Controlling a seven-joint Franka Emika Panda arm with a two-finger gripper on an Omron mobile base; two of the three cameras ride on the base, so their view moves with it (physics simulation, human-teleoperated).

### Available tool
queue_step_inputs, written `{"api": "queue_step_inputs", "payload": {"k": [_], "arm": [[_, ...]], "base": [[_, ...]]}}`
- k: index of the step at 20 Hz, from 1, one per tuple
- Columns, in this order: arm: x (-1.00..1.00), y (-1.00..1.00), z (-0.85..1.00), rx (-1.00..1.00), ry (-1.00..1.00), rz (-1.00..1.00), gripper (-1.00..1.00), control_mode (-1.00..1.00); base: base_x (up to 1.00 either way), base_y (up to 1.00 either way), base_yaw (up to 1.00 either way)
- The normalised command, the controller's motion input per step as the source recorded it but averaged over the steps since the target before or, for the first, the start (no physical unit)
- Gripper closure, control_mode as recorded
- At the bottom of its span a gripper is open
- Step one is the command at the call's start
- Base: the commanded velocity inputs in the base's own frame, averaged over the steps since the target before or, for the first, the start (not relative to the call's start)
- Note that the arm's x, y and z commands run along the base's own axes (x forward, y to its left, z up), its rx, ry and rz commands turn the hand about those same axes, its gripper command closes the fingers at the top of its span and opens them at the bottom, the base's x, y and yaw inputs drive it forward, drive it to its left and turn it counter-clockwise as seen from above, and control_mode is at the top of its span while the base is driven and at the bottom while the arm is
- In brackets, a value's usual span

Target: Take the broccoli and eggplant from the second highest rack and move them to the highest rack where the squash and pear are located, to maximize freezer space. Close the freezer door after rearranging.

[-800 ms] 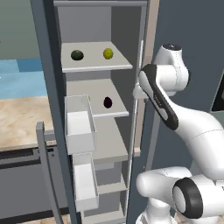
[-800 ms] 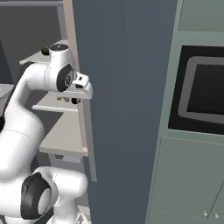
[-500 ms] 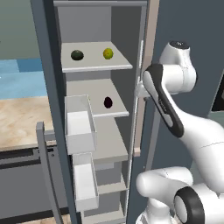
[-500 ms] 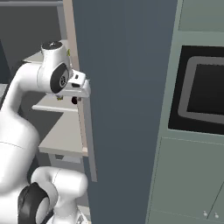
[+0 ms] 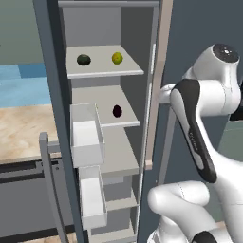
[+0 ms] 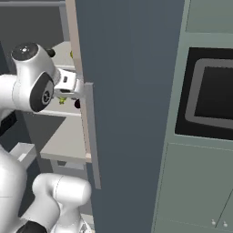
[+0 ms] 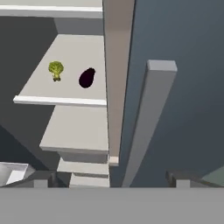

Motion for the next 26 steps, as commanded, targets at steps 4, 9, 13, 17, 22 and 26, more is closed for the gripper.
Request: {"api": "queue_step_inputs", "payload": {"k": [4, 9, 13, 17, 22, 26], "arm": [[-0.53, 0.00, 0.36, 0.00, -0.23, 0.00, -1.00, -1.00], [-0.47, 0.00, 0.27, 0.00, -0.18, 0.00, -1.00, -1.00], [-0.39, 0.04, 0.02, 0.00, -0.11, 0.00, -1.00, -1.00], [-0.14, 0.03, 0.00, 0.00, -0.04, 0.00, -1.00, 1.00], [0.00, 0.00, 0.00, 0.00, 0.00, 0.00, -1.00, 1.00], [0.00, 0.00, 0.00, 0.00, 0.00, 0.00, -1.00, 1.00]], "base": [[0.00, 0.00, 0.00], [0.00, 0.00, 0.00], [0.00, 0.00, 0.00], [-0.07, 0.03, 0.00], [-0.03, 0.23, 0.00], [0.00, 0.36, 0.00]]}}
